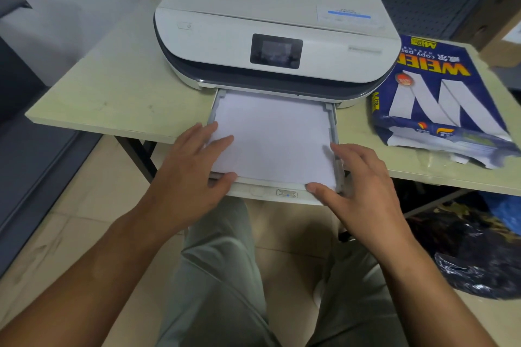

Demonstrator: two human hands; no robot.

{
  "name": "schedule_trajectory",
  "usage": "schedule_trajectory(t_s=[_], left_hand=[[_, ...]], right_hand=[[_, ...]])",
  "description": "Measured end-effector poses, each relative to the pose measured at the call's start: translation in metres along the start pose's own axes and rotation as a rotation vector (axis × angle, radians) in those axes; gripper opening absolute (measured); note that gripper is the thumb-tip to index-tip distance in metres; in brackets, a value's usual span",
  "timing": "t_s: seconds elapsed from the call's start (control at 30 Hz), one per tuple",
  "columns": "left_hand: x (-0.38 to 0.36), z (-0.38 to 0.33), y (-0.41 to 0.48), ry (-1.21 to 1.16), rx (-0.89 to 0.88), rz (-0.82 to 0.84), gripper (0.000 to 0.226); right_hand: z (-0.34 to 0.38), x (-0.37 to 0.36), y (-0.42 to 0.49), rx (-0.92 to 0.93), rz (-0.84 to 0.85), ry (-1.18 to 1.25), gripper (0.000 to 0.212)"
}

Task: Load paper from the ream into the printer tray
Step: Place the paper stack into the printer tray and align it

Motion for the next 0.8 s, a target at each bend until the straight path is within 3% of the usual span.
schedule_trajectory(t_s=[0.1,0.2,0.33,0.8], left_hand=[[0.001,0.010,0.001,-0.093,0.094,0.032,0.072],[0.007,0.015,0.003,-0.142,0.143,0.004,0.069],[0.007,0.018,-0.001,-0.091,0.156,-0.016,0.058],[0.008,0.017,-0.007,-0.146,0.162,-0.046,0.061]], right_hand=[[0.000,0.003,0.000,-0.033,-0.018,0.041,0.082],[-0.003,0.003,0.003,-0.074,-0.027,0.015,0.078],[-0.008,-0.003,0.001,-0.116,0.012,0.058,0.079],[-0.012,-0.004,-0.004,-0.154,0.019,0.118,0.084]])
Point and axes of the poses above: each hand's wrist, its own y-axis towards the middle knuckle, its own x-axis out of the back of the hand, z = x × y, the point moved 10 cm from there along y, towards the middle knuckle, and after that the axes turned 4 degrees about z, right-handed, at the moved point
